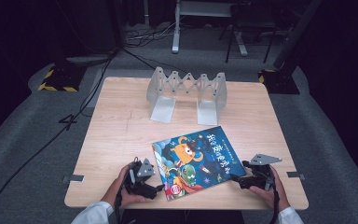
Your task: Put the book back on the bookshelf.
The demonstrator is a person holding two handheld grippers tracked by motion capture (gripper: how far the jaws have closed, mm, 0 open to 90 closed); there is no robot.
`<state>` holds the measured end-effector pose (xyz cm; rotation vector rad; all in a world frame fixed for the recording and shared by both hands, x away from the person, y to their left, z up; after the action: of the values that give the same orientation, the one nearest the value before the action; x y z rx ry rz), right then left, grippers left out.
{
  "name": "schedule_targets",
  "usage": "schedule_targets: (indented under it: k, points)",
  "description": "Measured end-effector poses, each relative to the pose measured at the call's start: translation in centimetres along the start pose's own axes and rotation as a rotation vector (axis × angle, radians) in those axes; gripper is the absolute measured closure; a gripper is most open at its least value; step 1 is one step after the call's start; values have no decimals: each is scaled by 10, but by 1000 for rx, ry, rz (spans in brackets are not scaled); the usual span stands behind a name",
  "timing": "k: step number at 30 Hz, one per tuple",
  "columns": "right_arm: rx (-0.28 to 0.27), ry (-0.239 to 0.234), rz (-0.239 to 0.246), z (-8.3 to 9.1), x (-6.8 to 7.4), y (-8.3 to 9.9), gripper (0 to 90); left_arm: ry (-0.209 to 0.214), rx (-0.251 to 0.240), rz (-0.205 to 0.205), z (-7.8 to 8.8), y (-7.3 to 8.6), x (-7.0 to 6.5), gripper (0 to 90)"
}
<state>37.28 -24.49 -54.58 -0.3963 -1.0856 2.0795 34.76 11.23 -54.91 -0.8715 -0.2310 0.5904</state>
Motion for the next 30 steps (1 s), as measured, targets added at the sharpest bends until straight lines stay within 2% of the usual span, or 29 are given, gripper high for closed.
schedule_targets:
  k: [1, 3, 4, 6, 7, 8, 10, 12, 14, 18, 20, 22, 23, 25, 27, 30]
  points:
    - [-1, -4, -7, 0, -1, 1, 193, -1, -13, 16, 1, -2, 7, 170]
    - [23, -2, -3, 1, -2, 3, 156, -24, -33, 18, 0, -9, 24, 159]
    - [30, 5, 20, 1, -3, 4, 158, -26, -41, 28, -2, -12, 31, 165]
    - [32, 12, 22, 1, -1, 5, 162, -18, -27, 49, -10, -16, 45, 160]
    - [32, 12, 22, 1, -1, 5, 162, -18, -27, 49, -10, -16, 45, 162]
    - [30, 15, 25, 2, -1, 5, 167, -17, -27, 60, -14, -20, 52, 162]
    - [31, 21, 62, 3, 2, 8, 174, -4, -48, 53, -21, -27, 60, 171]
    - [28, 29, 61, 4, 4, 9, 178, -13, -66, 54, -28, -35, 68, 170]
    - [28, 30, 61, 3, 4, 9, 176, -5, -50, 54, -35, -42, 72, 175]
    - [23, 27, 68, 3, 4, 9, 174, 4, -19, 43, -51, -53, 77, 171]
    - [26, 18, 72, 2, 4, 8, 174, -4, 17, 36, -59, -55, 79, 177]
    - [26, 11, 75, 2, 5, 8, 179, 4, 11, 44, -61, -56, 79, 165]
    - [25, -6, 91, 0, 8, 8, 165, 40, 7, 70, -64, -57, 78, 176]
    - [26, -8, 91, 0, 7, 7, 165, 54, 7, 71, -65, -57, 77, 176]
    - [29, -13, 96, 0, 7, 7, 162, 65, 4, 48, -66, -56, 74, 159]
    - [26, -12, 97, -1, 6, 7, 162, 71, 7, 48, -64, -55, 71, 155]
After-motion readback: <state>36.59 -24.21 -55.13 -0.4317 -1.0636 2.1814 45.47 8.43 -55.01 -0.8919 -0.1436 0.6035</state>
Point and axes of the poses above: each handheld gripper's, and its own axes: z roughly backward along the jaws, y roughly out of its underside, x roughly to its left, the point moved 7 cm from there along -z, roughly forward along the jaws, and after that the axes turned 7 degrees about -x, right-handed, at the moved point
